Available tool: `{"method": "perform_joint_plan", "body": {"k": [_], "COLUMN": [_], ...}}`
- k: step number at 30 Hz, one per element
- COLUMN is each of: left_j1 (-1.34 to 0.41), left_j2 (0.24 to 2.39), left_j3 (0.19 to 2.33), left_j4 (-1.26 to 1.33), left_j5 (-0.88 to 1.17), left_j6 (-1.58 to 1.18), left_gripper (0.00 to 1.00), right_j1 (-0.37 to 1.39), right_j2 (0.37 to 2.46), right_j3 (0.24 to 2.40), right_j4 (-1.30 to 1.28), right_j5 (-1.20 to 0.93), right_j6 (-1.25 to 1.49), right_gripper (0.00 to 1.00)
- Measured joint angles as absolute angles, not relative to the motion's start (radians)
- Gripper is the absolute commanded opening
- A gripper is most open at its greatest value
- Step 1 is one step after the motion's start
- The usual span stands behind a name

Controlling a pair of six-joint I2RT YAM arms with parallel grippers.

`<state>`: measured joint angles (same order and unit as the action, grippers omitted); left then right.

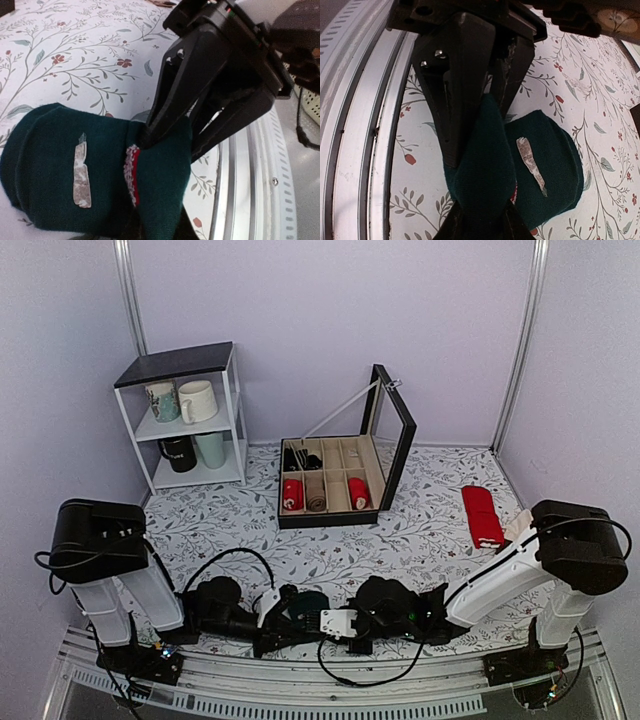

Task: Roll the socks
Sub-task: Roll the sock at the center of the board.

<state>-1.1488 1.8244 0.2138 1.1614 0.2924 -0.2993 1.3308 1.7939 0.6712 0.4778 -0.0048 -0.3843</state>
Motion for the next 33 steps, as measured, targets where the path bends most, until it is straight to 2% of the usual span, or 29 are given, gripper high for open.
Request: {"method": "perform_joint_plan", "body": {"k": [2, 4, 6, 7, 13, 15, 18, 33], "left_j1": [-1.147, -1.147, -1.147, -1.15, -1.189, -1.214, -1.243, -1.369], "left_j2": [1.821, 1.801, 1.765, 1.736, 1.474, 1.402, 1.335, 1.414], "left_j3": [0.213, 0.212, 0.208, 0.204, 0.181, 0.182, 0.167, 0.15], "left_j4": [1.159, 1.134, 1.092, 1.062, 0.895, 0.846, 0.825, 0.789], "left_j5": [0.298, 0.294, 0.279, 0.269, 0.152, 0.111, 0.063, -0.149], "left_j6": [-0.294, -0.28, -0.254, -0.246, -0.149, -0.115, -0.08, -0.003], "left_gripper": [0.05, 0.21, 0.45, 0.5, 0.54, 0.62, 0.61, 0.61], "right_j1": [1.331, 1.331, 1.331, 1.331, 1.324, 1.308, 1.272, 1.124], "right_j2": [1.794, 1.794, 1.796, 1.798, 1.801, 1.801, 1.809, 1.971], "right_j3": [0.678, 0.687, 0.704, 0.717, 0.796, 0.83, 0.877, 1.135], "right_j4": [0.464, 0.448, 0.422, 0.405, 0.258, 0.194, 0.105, -0.219], "right_j5": [-0.005, -0.006, -0.011, -0.016, -0.062, -0.106, -0.19, -0.559], "right_j6": [-0.363, -0.345, -0.324, -0.311, -0.268, -0.25, -0.226, -0.174], "right_gripper": [0.15, 0.15, 0.14, 0.14, 0.14, 0.15, 0.15, 0.15]}}
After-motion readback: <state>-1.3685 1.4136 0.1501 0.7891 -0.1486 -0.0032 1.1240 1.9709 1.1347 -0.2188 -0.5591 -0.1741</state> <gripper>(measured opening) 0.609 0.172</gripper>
